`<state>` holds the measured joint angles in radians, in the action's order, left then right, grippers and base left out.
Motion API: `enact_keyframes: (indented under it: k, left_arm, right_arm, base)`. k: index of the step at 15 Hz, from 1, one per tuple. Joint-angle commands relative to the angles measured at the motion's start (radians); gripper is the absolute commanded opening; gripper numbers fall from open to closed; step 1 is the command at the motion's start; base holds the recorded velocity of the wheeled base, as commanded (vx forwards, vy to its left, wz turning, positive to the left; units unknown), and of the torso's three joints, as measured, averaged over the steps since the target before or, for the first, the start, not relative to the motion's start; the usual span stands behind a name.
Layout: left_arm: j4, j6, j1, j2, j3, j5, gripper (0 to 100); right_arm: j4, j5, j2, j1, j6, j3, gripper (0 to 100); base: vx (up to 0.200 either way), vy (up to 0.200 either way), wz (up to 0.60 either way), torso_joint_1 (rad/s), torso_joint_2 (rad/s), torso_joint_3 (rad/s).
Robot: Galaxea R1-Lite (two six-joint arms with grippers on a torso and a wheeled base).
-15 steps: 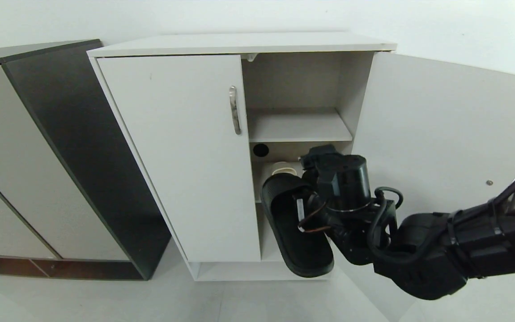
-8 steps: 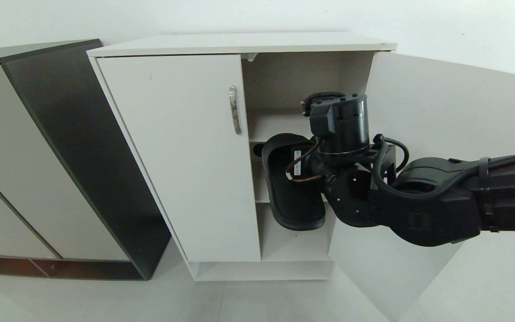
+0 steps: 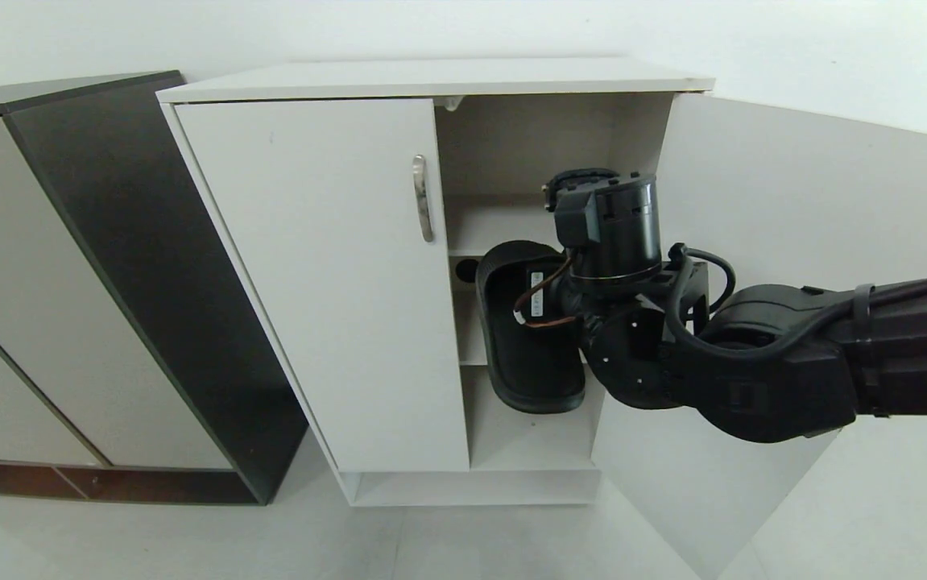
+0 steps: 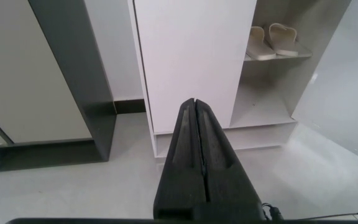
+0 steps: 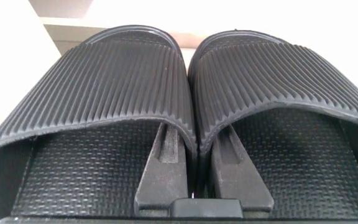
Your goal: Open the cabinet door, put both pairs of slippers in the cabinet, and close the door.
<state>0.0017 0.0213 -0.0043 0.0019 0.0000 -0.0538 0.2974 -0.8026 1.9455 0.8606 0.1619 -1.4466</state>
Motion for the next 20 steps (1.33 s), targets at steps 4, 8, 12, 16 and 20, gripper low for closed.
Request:
enact_keyframes:
  k: [4,8,12,16,20]
  left_arm:
    - [0.000,0.000,0.000,0.001,0.000,-0.001,0]
    - [0.000,0.000,0.000,0.001,0.000,0.000,0]
    - [0.000,0.000,0.000,0.001,0.000,0.000,0]
    - [0.000,0.003,0.000,0.001,0.000,-0.001,0]
    - [0.000,0.003,0.000,0.001,0.000,-0.001,0]
  right_arm:
    - [0.002,0.003,0.013,-0.006,-0.001,-0.001,0]
    - [0.003,0.003,0.019,-0.006,-0.001,-0.003,0]
    - [0.005,0.003,0.019,-0.002,0.002,-0.003,0]
    - [0.008,0.000,0.015,0.008,0.002,0.017,0]
    - [0.025,0.022,0.038,0.000,0.008,0.018,0]
  base:
    - [0.200,0.000,0.00,-0.005,0.00,0.005]
    - [0.200,0.000,0.00,0.000,0.00,0.002]
    - [0.200,0.000,0.00,0.001,0.00,0.008]
    - [0.050,0.000,0.00,-0.002,0.00,0.001]
    - [0.000,0.000,0.00,0.000,0.00,0.000]
